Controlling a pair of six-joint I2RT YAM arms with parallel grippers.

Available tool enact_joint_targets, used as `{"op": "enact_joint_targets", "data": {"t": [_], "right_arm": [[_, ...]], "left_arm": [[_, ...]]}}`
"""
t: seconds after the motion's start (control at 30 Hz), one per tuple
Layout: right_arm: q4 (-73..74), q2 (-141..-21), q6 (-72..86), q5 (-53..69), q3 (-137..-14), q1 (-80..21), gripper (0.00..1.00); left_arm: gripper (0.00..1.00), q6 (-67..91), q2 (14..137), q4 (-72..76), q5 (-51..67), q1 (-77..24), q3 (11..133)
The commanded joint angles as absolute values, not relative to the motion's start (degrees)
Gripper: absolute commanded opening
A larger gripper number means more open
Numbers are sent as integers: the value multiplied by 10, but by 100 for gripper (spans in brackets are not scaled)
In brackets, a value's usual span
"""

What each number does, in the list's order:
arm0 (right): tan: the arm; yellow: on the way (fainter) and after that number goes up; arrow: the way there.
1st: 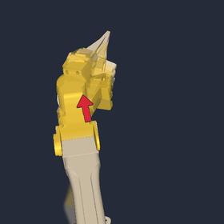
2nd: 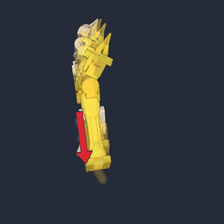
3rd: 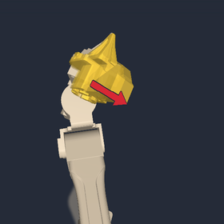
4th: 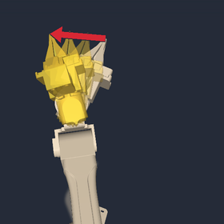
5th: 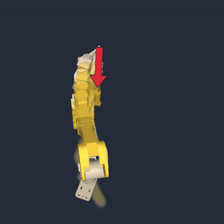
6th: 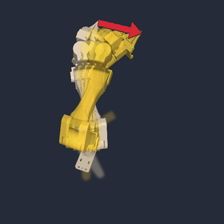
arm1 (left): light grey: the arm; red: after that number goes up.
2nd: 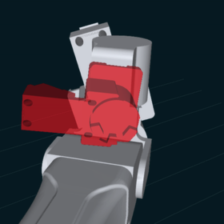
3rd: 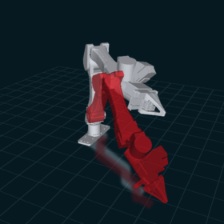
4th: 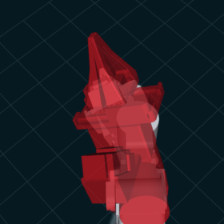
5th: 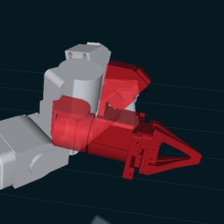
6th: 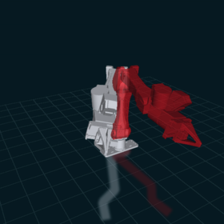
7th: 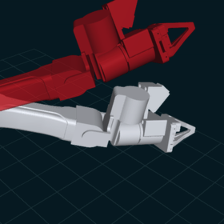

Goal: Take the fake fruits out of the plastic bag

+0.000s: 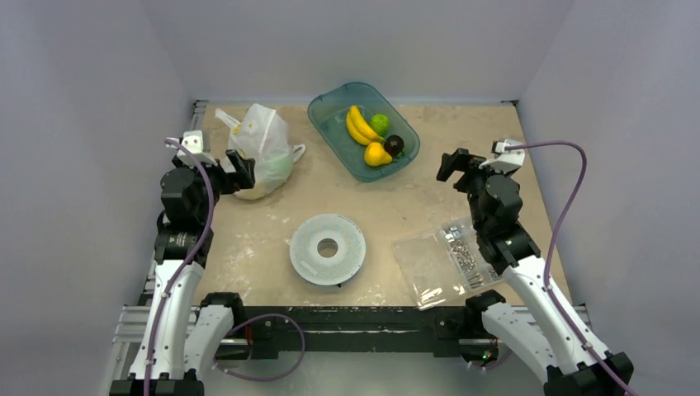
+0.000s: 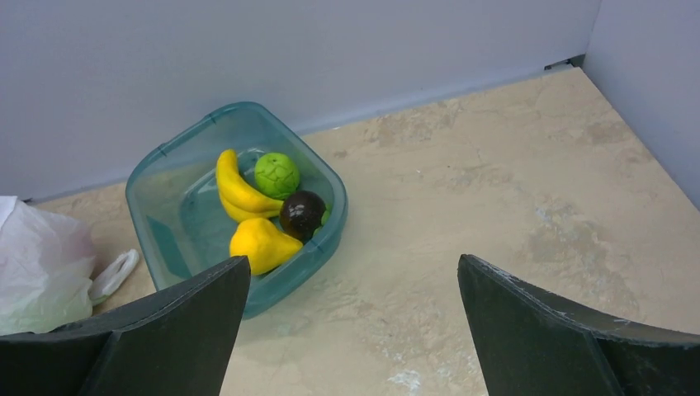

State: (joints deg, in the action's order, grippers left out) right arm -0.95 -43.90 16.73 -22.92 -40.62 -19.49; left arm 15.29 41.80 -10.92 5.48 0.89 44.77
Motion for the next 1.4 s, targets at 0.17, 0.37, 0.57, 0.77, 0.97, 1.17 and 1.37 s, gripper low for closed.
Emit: {"op": "enact_joint_targets", "data": {"t": [0.17, 0.37, 0.57, 0.77, 0.97, 1.17, 1.37], "right_arm": [[21, -508, 208, -183, -469, -194, 99], [7, -534, 231, -84, -473, -194, 99], [3, -533, 239, -32, -466, -194, 99], [-14, -500, 262, -2, -461, -194, 99], [-12, -456, 258, 27, -457, -194, 99], [-1, -439, 237, 30, -461, -194, 99], [17, -463, 223, 34, -486, -194, 99]], "left_arm": [[97, 158, 478, -135, 28, 12, 506], [99, 238, 561, -130, 45, 52, 539], [99, 320, 711, -134, 73, 99, 645], [96, 423, 907, -198, -45, 118, 806], [96, 482, 1081, -135, -17, 135, 915], [96, 499, 1170, 48, -20, 135, 919], [65, 525, 1249, 125, 48, 135, 957]]}}
